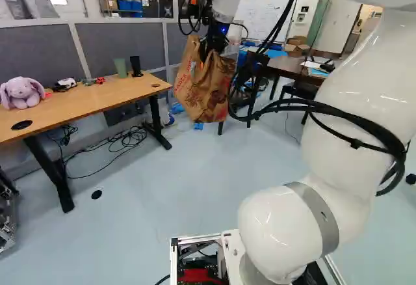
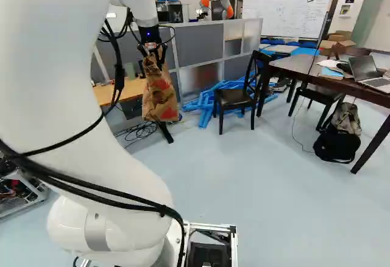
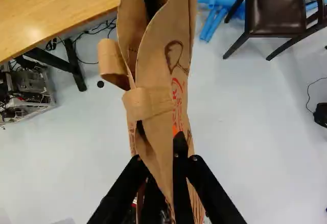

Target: Pick up the bag on the ground and place it on the table

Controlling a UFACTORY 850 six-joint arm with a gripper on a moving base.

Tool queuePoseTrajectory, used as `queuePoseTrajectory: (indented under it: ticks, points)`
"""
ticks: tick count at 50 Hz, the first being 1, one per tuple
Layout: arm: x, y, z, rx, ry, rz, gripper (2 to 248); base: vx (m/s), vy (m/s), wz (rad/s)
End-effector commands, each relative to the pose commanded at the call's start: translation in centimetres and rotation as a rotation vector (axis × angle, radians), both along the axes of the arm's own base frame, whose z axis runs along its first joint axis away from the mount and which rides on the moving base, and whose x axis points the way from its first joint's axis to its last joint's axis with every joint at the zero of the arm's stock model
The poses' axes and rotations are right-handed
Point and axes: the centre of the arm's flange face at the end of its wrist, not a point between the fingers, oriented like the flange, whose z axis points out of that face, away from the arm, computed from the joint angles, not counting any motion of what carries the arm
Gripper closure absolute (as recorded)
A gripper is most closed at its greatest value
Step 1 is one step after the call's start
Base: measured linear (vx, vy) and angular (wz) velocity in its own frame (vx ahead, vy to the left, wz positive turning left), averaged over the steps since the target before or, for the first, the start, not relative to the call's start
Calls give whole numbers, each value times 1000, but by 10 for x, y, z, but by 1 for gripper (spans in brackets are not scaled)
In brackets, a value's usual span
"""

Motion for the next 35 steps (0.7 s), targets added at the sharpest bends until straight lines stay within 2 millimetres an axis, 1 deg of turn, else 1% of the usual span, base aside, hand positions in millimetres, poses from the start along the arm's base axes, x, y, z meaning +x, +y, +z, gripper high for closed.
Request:
queuePoseTrajectory:
  ticks: [13, 17, 24, 30, 35]
  points:
    - [0, 0, 0, 0, 0, 0, 229, 0, 0, 0]
    - [0, 0, 0, 0, 0, 0, 229, -14, 16, 130]
    - [0, 0, 0, 0, 0, 0, 229, -15, 63, 351]
    - [0, 0, 0, 0, 0, 0, 229, 44, 118, 612]
    - [0, 0, 0, 0, 0, 0, 229, 162, 136, 561]
